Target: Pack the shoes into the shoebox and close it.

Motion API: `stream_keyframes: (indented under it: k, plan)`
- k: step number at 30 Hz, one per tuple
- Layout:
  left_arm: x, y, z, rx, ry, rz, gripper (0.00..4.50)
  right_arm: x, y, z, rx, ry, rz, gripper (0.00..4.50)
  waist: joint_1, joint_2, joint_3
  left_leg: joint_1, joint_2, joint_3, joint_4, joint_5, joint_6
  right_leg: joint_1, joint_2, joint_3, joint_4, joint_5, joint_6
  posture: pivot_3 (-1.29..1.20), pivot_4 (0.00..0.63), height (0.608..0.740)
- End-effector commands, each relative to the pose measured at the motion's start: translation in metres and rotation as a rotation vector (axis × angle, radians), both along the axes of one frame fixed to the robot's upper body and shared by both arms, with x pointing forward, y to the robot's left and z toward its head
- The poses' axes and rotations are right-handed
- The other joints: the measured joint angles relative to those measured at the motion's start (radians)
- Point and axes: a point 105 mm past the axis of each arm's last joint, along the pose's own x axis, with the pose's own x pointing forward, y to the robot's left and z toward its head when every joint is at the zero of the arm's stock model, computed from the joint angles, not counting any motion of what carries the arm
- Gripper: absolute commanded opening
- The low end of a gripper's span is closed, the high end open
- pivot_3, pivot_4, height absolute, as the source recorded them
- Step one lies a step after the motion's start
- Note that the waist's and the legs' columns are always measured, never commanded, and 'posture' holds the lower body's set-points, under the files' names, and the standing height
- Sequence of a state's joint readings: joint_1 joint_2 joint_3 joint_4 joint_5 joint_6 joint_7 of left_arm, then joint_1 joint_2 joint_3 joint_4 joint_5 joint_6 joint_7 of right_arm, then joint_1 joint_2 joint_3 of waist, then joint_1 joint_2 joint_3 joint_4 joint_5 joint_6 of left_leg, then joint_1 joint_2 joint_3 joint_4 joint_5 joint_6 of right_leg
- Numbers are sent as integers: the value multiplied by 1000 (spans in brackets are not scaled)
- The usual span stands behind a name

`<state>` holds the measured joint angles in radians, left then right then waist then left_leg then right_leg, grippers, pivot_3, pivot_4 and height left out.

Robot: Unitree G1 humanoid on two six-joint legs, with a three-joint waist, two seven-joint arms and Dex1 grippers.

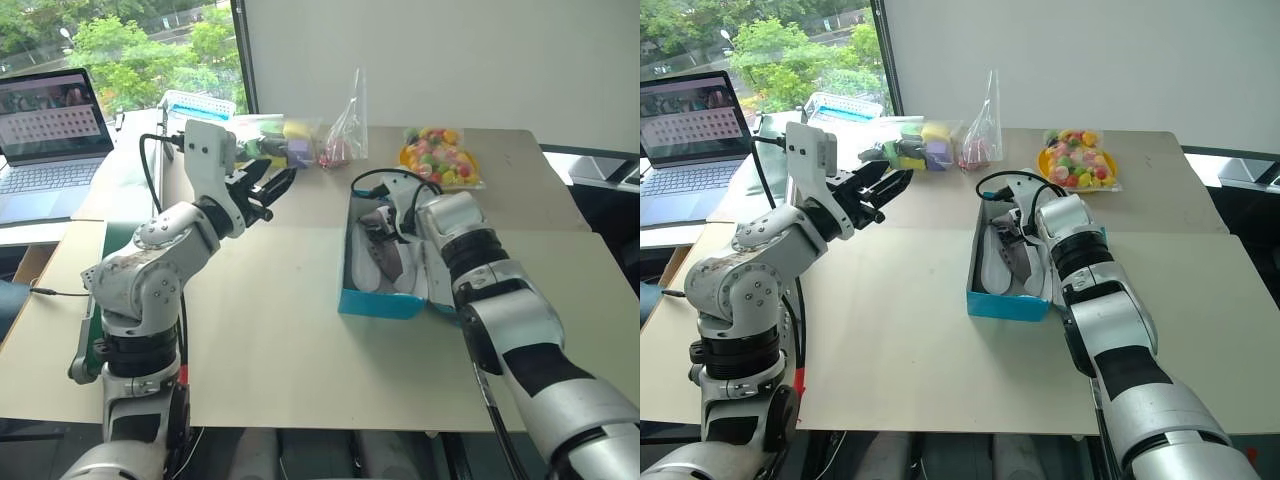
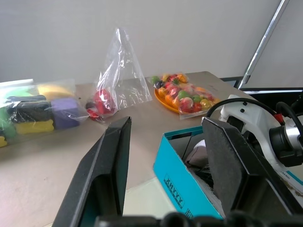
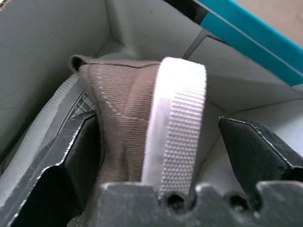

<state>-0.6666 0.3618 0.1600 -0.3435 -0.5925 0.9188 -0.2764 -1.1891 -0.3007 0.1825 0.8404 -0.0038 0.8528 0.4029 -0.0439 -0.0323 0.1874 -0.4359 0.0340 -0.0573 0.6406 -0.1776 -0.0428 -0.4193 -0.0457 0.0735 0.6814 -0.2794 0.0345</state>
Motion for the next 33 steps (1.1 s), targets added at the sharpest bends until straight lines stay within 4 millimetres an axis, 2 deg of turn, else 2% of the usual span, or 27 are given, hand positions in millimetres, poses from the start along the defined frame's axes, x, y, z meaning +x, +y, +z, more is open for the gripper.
stream_keyframes:
  k: [1, 5, 10, 12, 13, 14, 17, 19, 20, 25, 26, 27, 31, 33]
  plan:
    - [-5, -3, 13, 15, -65, -20, 2511, 0, 4, 52, 30, -125, 31, 4467, 0, 0, 0, 0, 0, 0, 0, 0, 0, 0, 0, 0, 0, 0, 0, 0, 150, 740]
    - [-4, 0, 15, 37, -71, -22, 2511, -16, 18, 96, 110, -197, 140, 4467, -2, 0, 0, -2, 0, 0, 0, 0, 0, -2, 0, 0, 0, 0, 0, 0, 150, 740]
    - [-2, 0, 17, 54, -74, -33, 2511, -34, 21, 120, 183, -239, 232, 4467, 0, 0, 0, -2, 0, 0, 0, 0, 0, -2, 0, 0, 0, 0, 0, 0, 150, 740]
    - [-3, -3, 14, 78, -62, -61, 2511, -56, 26, 130, 365, -166, 363, 4467, 1, 0, 0, -2, 0, 0, 0, 0, 0, -2, 0, 0, 0, 0, 0, 0, 150, 740]
    - [-5, -7, 8, 108, -44, -96, 2511, -69, 25, 137, 402, -185, 443, 4467, 3, 0, 0, -2, 0, 0, 0, 0, 0, -2, 0, 0, 0, 0, 0, 0, 150, 740]
    - [-8, -10, 1, 148, -24, -132, 2511, -78, 20, 140, 422, -185, 467, 4226, 8, 0, 0, -2, 0, -1, 0, 0, 0, -2, 0, -1, 0, 0, 0, 0, 150, 740]
    - [-22, -18, -21, 307, 28, -288, 2511, -98, 4, 132, 339, -200, 509, 3473, 10, 0, 0, -4, 0, -1, 0, -1, 1, -1, 0, -2, -2, 0, 0, 0, 150, 740]
    - [-34, -21, -29, 374, 56, -403, 2511, -115, 0, 126, 328, -179, 541, 2583, 6, 0, 0, -4, 0, -1, 0, -1, 1, -1, 0, -1, -3, 0, 0, 0, 150, 740]
    - [-37, -22, -31, 413, 51, -448, 2511, -124, -3, 124, 333, -167, 554, 2460, 5, 1, 0, -4, 0, -1, -1, -1, 1, -2, 0, -1, -3, 0, 0, 0, 150, 740]
    - [-27, -19, -34, 542, 59, -572, 2511, -171, -19, 112, 389, -126, 569, 713, 1, 2, 1, -3, 0, -1, 0, -1, 1, -1, 1, -1, -1, 0, 0, 0, 150, 740]
    - [-25, -20, -36, 569, 62, -600, 2511, -181, -24, 104, 413, -102, 552, 305, 2, 2, 1, -3, 0, -1, 0, 0, 2, -1, 1, -1, -1, 0, 0, 0, 150, 740]
    - [-22, -20, -37, 588, 64, -618, 2511, -187, -26, 99, 427, -87, 541, 81, 4, 2, 1, -2, 0, -1, 1, 0, 2, 0, 1, -1, -1, 0, 0, 0, 150, 740]
    - [-14, -27, -36, 638, 45, -695, 2511, -216, -24, 75, 524, -93, 545, 81, 7, 2, 1, -1, 0, -1, 1, 0, 2, 2, 1, -2, -2, -1, 0, 0, 150, 740]
    - [-11, -33, -35, 658, 34, -735, 2511, -225, -30, 42, 588, -56, 415, 81, 8, 2, 1, -2, 0, 0, 1, 0, 2, 1, 1, -1, -2, -1, 0, 0, 150, 740]
